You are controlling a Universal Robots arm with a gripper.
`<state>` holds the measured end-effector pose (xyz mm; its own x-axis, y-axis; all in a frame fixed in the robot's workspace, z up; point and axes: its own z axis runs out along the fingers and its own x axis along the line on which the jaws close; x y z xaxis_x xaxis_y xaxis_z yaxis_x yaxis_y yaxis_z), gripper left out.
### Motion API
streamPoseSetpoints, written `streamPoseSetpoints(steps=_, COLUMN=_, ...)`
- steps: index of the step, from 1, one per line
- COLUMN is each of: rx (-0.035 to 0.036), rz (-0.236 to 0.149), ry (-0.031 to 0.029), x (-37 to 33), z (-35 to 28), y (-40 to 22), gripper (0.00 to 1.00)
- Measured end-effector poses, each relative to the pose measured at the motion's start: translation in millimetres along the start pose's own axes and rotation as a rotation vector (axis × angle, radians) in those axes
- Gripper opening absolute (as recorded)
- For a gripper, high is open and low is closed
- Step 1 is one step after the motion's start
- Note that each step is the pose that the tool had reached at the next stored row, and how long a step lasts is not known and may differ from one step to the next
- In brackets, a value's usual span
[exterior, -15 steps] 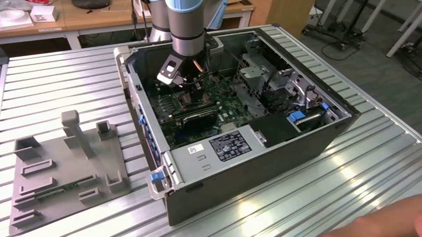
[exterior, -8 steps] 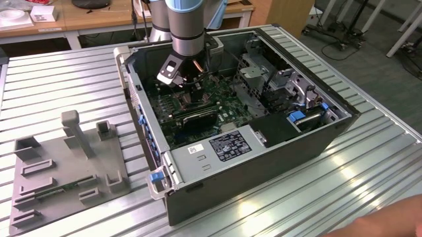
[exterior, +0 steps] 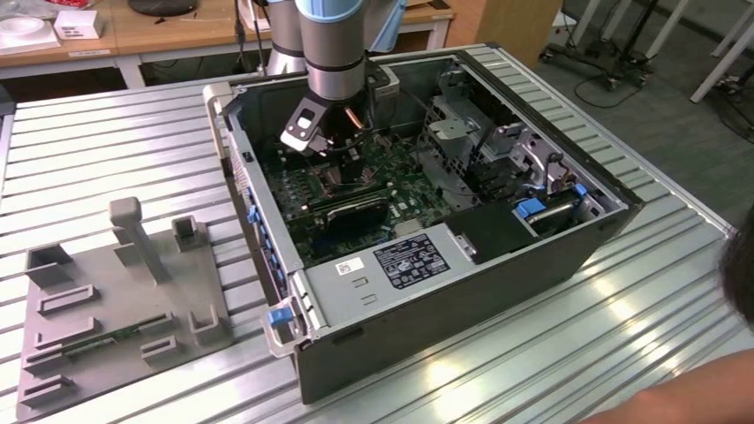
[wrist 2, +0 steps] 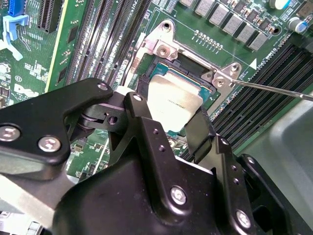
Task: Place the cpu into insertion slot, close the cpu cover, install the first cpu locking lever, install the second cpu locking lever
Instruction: 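Place the cpu into insertion slot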
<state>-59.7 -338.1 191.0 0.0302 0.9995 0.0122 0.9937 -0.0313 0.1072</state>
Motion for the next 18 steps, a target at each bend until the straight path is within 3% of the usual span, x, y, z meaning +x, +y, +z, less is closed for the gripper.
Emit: streamPoseSetpoints(steps=18, rx=0.0000, rz=0.000, ry=0.0000, x=0.0, z=0.3, y=0.0, gripper=0.54)
